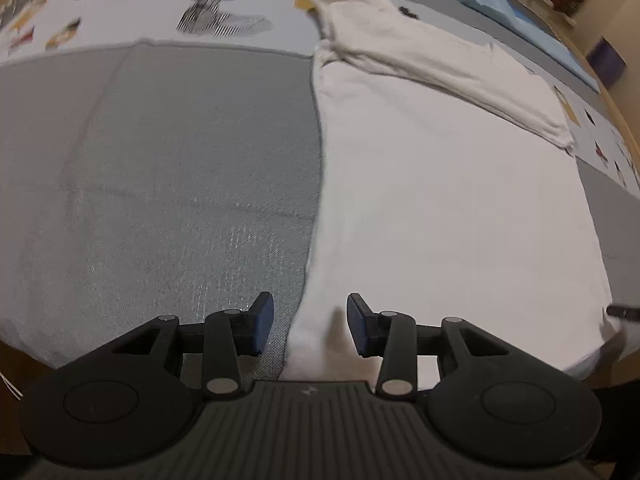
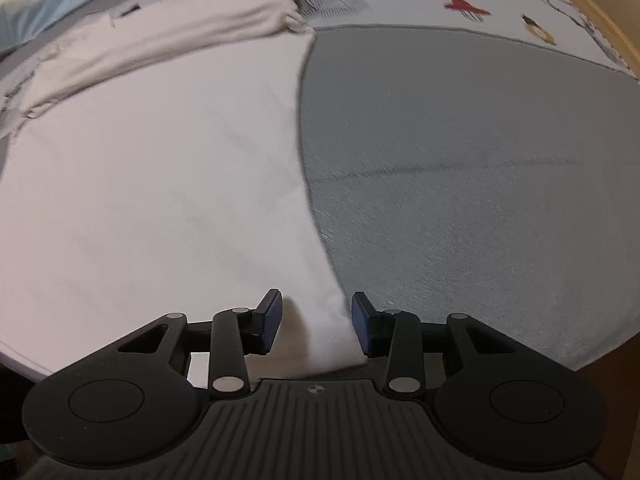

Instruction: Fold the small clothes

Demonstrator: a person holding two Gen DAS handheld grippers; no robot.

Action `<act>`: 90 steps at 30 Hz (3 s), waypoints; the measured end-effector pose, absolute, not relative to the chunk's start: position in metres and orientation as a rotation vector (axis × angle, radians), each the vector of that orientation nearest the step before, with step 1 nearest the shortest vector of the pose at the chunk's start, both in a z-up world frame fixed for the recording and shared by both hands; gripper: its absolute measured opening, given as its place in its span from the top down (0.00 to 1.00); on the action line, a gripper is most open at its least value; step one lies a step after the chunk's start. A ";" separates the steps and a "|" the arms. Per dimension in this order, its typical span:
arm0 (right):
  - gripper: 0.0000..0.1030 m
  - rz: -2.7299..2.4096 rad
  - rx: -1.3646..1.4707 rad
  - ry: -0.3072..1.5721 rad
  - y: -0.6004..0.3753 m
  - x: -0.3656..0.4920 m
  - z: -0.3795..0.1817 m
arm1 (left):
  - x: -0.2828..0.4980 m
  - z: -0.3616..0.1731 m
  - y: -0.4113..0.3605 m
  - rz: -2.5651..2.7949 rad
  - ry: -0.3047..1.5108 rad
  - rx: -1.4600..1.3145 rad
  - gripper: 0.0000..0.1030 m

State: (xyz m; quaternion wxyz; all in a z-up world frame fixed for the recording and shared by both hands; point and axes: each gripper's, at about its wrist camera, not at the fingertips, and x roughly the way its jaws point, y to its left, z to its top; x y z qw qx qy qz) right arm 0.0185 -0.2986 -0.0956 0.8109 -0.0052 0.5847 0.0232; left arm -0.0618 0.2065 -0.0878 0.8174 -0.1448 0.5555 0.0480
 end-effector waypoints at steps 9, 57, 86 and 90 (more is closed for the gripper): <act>0.41 0.093 -0.021 1.284 -0.301 0.022 -0.108 | -0.042 -0.109 0.191 0.076 1.265 -0.263 0.56; 0.96 0.287 0.246 0.996 -0.322 0.018 -0.020 | -0.056 -0.035 0.167 -0.089 1.095 -0.199 0.94; 0.96 0.167 0.327 0.988 -0.352 0.086 -0.026 | 0.022 -0.052 0.226 -0.027 1.124 -0.328 0.93; 0.93 0.116 0.340 1.025 -0.345 0.105 -0.046 | 0.031 -0.046 0.232 0.039 1.061 -0.349 0.80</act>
